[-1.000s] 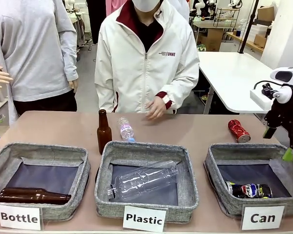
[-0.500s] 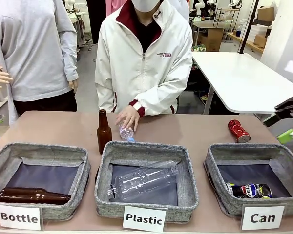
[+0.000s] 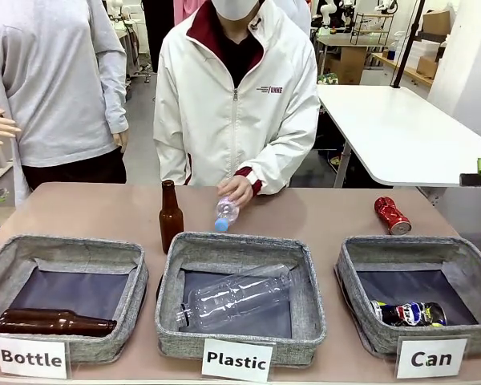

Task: Sort the can waste into the basket.
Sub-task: Pick up the can waste from the table and place it in the right Fabric basket.

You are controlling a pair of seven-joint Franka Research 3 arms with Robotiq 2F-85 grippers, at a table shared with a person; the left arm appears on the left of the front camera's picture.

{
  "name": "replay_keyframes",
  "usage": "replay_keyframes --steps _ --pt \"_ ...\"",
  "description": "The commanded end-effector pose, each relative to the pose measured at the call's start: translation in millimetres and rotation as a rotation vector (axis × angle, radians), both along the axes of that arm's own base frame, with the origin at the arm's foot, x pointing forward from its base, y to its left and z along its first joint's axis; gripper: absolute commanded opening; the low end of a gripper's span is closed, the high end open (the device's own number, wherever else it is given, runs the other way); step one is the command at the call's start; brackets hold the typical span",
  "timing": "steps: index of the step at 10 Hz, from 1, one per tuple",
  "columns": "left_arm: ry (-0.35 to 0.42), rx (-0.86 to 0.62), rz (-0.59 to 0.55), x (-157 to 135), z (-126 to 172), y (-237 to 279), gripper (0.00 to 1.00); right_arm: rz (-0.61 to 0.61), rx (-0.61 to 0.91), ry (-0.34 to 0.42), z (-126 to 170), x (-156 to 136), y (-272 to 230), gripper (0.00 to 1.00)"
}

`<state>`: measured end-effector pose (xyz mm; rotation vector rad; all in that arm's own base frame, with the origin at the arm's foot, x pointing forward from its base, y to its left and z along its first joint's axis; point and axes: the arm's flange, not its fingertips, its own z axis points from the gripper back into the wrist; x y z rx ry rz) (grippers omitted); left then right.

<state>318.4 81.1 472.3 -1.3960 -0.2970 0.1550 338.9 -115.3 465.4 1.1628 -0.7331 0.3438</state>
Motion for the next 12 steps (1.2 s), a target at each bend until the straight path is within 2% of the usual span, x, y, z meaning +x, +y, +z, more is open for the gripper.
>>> replay_keyframes --steps 1,3,4,12 --pt "0.003 -0.02 0.005 -0.5 3.0 -1.4 1.0 -0.116 0.091 0.162 -2.5 -3.2 15.6 1.0" --pt "0.003 -0.02 0.005 -0.5 3.0 -1.4 1.0 -0.092 0.017 0.173 -8.4 10.7 19.5 1.0" --pt "0.003 -0.02 0.005 -0.5 3.0 -1.4 1.0 -0.08 0.069 0.149 -13.1 -2.8 4.0 1.0" --pt "0.003 -0.02 0.005 -0.5 3.0 -1.4 1.0 -0.08 0.069 0.149 -13.1 -2.8 4.0 1.0"
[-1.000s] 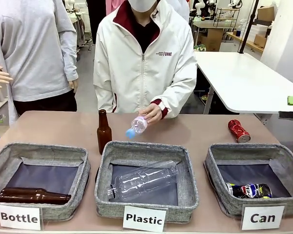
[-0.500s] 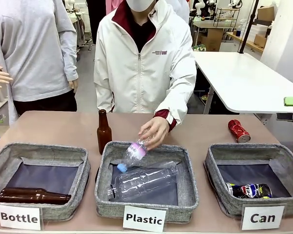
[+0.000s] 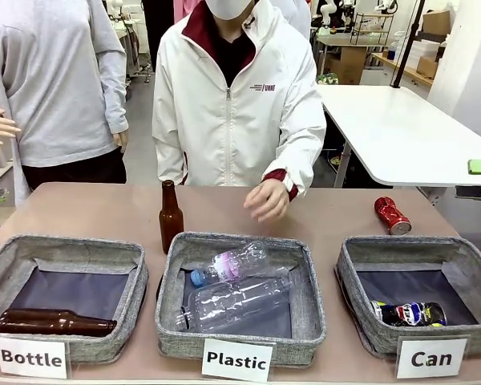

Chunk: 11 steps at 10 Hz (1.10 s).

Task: Sort the can waste into the basket.
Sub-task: Pick up the can waste from the table and place it in the right Fabric basket.

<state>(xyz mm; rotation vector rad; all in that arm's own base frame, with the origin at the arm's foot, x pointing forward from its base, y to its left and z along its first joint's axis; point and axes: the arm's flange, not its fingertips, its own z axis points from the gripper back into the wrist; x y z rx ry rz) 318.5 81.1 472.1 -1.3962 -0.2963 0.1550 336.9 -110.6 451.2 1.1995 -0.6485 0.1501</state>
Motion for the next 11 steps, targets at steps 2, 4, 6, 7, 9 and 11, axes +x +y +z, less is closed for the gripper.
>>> replay_keyframes --steps 2,4,6,7,9,11 --pt "0.002 -0.019 0.005 -0.6 3.2 -1.3 1.0 0.005 0.006 -0.019 1.1 -0.8 -0.7 1.0" --pt "0.002 -0.019 0.005 -0.6 3.2 -1.3 1.0 0.005 0.006 -0.019 1.1 -0.8 -0.7 1.0" --pt "0.002 -0.019 0.005 -0.6 3.2 -1.3 1.0 0.005 0.006 -0.019 1.1 -0.8 -0.7 1.0" --pt "0.002 -0.019 0.005 -0.6 3.2 -1.3 1.0 0.005 0.006 -0.019 1.1 -0.8 -0.7 1.0" --pt "0.002 -0.019 0.005 -0.6 3.2 -1.3 1.0 -0.065 -0.153 0.052 6.8 4.5 16.7 1.0" --pt "0.002 -0.019 0.005 -0.6 3.2 -1.3 1.0 -0.245 -0.464 0.182 25.8 17.6 48.6 1.0"
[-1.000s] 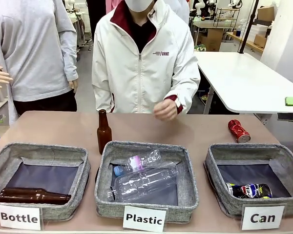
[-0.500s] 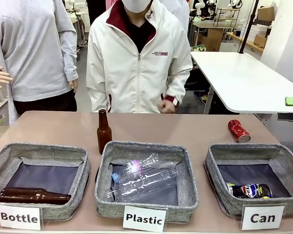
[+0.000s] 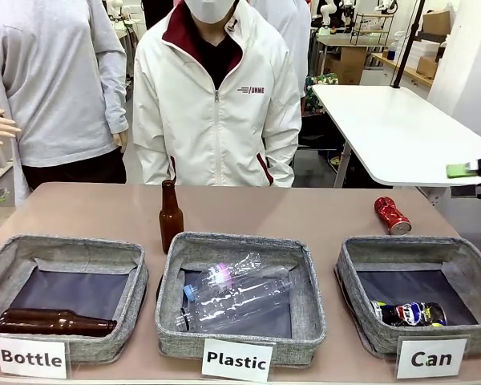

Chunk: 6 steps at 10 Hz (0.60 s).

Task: Sort the can waste into the basket.
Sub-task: Pick up the can waste from the table and place it in the right Fabric basket.

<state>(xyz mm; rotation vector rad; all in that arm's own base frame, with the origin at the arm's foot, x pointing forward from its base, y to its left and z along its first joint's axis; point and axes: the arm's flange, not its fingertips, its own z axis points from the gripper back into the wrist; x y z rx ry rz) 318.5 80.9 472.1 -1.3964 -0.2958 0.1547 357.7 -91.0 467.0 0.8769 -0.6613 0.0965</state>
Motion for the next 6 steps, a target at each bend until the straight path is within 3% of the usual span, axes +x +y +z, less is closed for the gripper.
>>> replay_keyframes --steps 1,2,3,6 --pt "0.002 -0.019 0.006 -0.7 3.2 -1.1 1.0 -0.222 -0.362 0.261 12.8 8.6 44.5 1.0" --pt "0.002 -0.019 0.006 -0.7 3.2 -1.1 1.0 -0.353 -0.54 0.375 9.0 21.4 55.0 1.0" --pt "0.002 -0.019 0.006 -0.7 3.2 -1.1 1.0 -0.406 -0.653 0.386 5.7 30.1 64.3 1.0" --pt "0.002 -0.019 0.006 -0.7 3.2 -1.1 1.0 -0.511 -0.892 0.313 -0.9 64.6 76.8 1.0"
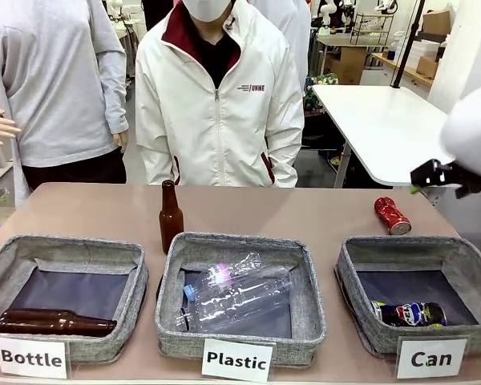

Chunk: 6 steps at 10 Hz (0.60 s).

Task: Sort the can waste into the basket.
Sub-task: Pick up the can waste from the table and place it in the right Fabric basket.

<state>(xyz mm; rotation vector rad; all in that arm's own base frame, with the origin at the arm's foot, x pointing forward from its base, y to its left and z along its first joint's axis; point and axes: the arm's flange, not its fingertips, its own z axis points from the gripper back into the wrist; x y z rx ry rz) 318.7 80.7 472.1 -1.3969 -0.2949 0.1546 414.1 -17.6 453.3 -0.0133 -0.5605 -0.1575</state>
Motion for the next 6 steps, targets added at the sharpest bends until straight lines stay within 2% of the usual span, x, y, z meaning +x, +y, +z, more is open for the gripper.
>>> replay_keyframes --steps 1,3,4,6 --pt "0.002 -0.019 0.007 -0.9 3.2 -1.0 1.0 -0.098 -0.144 0.126 10.3 18.5 0.7 1.0" --pt "0.002 -0.019 0.007 -0.9 3.2 -1.0 1.0 -0.084 -0.085 0.079 13.6 17.7 -1.0 1.0" --pt "0.002 -0.019 0.007 -0.9 3.2 -1.0 1.0 -0.089 -0.15 0.075 -6.3 5.7 -8.5 1.0" --pt "0.002 -0.019 0.007 -0.9 3.2 -1.0 1.0 -0.089 -0.15 0.075 -6.3 5.7 -8.5 1.0"
